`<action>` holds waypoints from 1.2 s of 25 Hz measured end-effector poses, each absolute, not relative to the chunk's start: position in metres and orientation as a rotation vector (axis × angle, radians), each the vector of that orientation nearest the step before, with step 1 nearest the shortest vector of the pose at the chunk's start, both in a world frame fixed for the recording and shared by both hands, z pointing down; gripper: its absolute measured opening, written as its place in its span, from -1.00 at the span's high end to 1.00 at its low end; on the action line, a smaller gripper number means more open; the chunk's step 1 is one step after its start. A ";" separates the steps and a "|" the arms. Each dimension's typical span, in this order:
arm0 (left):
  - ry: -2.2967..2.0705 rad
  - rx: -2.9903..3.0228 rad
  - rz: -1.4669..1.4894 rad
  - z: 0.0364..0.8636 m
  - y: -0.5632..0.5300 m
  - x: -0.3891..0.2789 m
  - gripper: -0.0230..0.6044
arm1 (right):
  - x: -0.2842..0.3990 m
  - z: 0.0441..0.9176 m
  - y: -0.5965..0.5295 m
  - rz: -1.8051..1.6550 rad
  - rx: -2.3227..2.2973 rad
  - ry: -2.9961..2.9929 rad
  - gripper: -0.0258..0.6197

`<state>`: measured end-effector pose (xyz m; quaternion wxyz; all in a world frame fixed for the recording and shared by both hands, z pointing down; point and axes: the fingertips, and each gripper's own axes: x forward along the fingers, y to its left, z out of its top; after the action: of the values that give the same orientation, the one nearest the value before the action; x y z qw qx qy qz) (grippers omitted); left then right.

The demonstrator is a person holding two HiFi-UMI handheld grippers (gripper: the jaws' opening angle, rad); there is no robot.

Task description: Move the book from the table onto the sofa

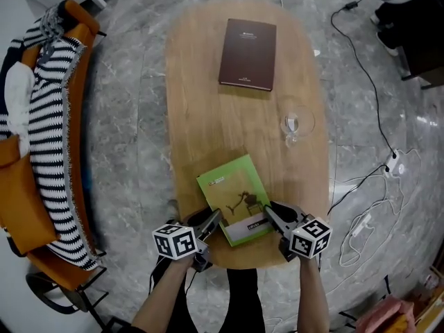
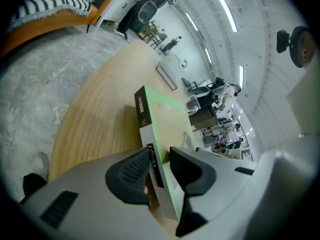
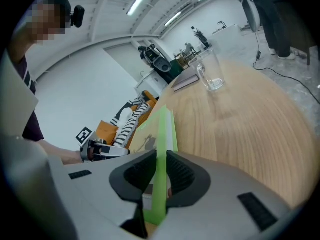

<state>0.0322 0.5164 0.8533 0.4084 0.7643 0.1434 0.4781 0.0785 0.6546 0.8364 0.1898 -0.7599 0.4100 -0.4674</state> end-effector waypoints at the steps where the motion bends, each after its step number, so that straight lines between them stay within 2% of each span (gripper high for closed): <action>1: 0.364 1.928 1.207 0.848 0.515 0.031 0.50 | 0.078 0.832 0.654 -1.311 -2.137 1.149 0.68; 13: 0.436 1.974 1.217 0.785 0.504 0.034 0.54 | 0.062 0.777 0.649 -1.280 -2.101 1.038 0.68; 30: 0.553 2.034 1.191 0.580 0.487 0.019 0.54 | 0.032 0.577 0.636 -1.119 -2.131 0.896 0.68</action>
<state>0.0189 0.4868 0.5802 0.3525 0.7862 0.2137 0.4604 0.0315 0.6360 0.5771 0.2826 -0.7959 0.3347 -0.4179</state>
